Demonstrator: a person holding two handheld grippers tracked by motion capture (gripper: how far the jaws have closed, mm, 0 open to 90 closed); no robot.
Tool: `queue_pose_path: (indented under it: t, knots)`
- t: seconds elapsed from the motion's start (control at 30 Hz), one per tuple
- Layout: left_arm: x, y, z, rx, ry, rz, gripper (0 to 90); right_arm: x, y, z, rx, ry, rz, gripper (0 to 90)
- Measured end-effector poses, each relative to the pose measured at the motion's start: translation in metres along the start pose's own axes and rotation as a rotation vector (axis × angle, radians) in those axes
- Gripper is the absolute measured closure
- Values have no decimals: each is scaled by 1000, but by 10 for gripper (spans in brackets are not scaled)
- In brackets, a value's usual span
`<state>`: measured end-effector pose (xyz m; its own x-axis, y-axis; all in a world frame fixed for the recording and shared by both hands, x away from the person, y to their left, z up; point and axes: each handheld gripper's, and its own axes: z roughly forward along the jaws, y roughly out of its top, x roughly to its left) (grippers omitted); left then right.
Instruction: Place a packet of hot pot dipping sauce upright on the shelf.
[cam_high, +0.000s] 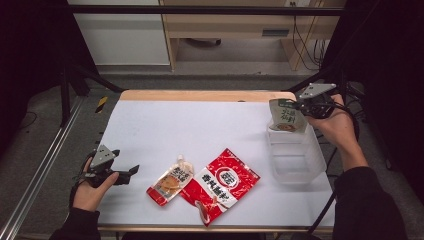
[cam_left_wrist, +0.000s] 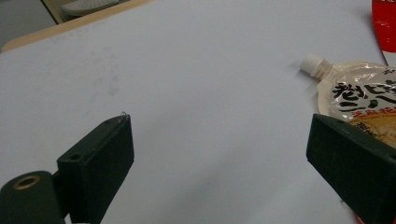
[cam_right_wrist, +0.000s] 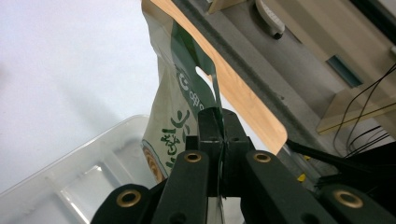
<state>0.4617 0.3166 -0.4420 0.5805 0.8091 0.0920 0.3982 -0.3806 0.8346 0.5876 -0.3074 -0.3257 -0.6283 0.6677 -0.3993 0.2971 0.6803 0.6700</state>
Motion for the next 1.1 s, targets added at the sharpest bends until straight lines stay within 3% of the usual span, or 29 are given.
queue_pose_path:
  t: [0.27, 0.6, 0.7, 0.8, 0.83, 0.9, 1.0, 1.03, 1.07, 1.1]
  knots:
    - [-2, 1, 1, 6, -8, 11, 77, 2, -11, 6, 10, 29, 50, 896]
    - [-2, 1, 2, 5, -11, 9, 77, -4, -22, 12, 56, -9, 114, 880]
    - [-3, 1, 2, 6, -12, 10, 77, -8, -27, 15, 59, -28, 157, 841]
    - [-3, 1, 2, 7, -11, 10, 77, -9, -28, 15, 63, -34, 169, 814]
    - [-2, 1, 2, 8, -11, 11, 77, -9, -29, 15, 65, -37, 172, 792]
    - [-2, 1, 2, 9, -12, 10, 77, -8, -28, 15, 74, -40, 185, 650]
    - [-3, 1, 2, 8, -13, 10, 77, -8, -29, 13, 82, -52, 199, 538]
    - [-3, 1, 2, 8, -12, 10, 77, -8, -29, 13, 82, -52, 199, 538]
    - [-3, 1, 2, 8, -14, 10, 77, -6, -29, 11, 84, -68, 201, 451]
    - [-3, 1, 2, 8, -12, 11, 77, -6, -29, 11, 84, -68, 201, 451]
